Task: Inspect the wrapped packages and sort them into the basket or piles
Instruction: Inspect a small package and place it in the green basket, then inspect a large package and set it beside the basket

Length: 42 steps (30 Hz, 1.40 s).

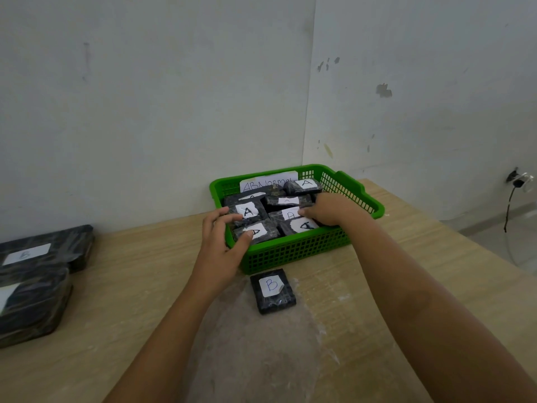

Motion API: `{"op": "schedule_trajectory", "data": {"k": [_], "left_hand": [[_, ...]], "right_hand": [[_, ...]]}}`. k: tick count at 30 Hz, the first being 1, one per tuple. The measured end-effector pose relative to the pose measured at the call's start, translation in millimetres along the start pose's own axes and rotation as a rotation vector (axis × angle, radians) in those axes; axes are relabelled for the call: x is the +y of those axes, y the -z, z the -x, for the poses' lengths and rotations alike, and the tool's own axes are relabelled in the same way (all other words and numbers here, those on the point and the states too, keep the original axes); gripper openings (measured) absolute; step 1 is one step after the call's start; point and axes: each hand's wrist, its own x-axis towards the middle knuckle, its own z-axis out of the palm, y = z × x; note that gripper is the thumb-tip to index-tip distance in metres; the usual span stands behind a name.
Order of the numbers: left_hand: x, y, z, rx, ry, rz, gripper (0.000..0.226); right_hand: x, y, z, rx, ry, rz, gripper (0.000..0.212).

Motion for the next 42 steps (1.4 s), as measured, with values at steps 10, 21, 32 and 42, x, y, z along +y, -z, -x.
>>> {"op": "schedule_trajectory", "data": {"k": [10, 21, 32, 42], "left_hand": [[1.5, 1.5, -2.1, 0.009, 0.017, -0.018, 0.036], [7.0, 42.8, 14.9, 0.107, 0.006, -0.03, 0.028], [-19.5, 138.7, 107.7, 0.093, 0.108, -0.266, 0.031], [-58.1, 226.7, 161.4, 0.202, 0.23, -0.41, 0.022]], "right_hand": [[1.8, -1.8, 18.0, 0.139, 0.048, -0.091, 0.037], [-18.4, 5.3, 54.1, 0.311, 0.146, -0.139, 0.027], [-139.1, -47.0, 139.1, 0.241, 0.492, -0.191, 0.026], [-229.4, -178.2, 172.3, -0.059, 0.655, -0.14, 0.038]]}}
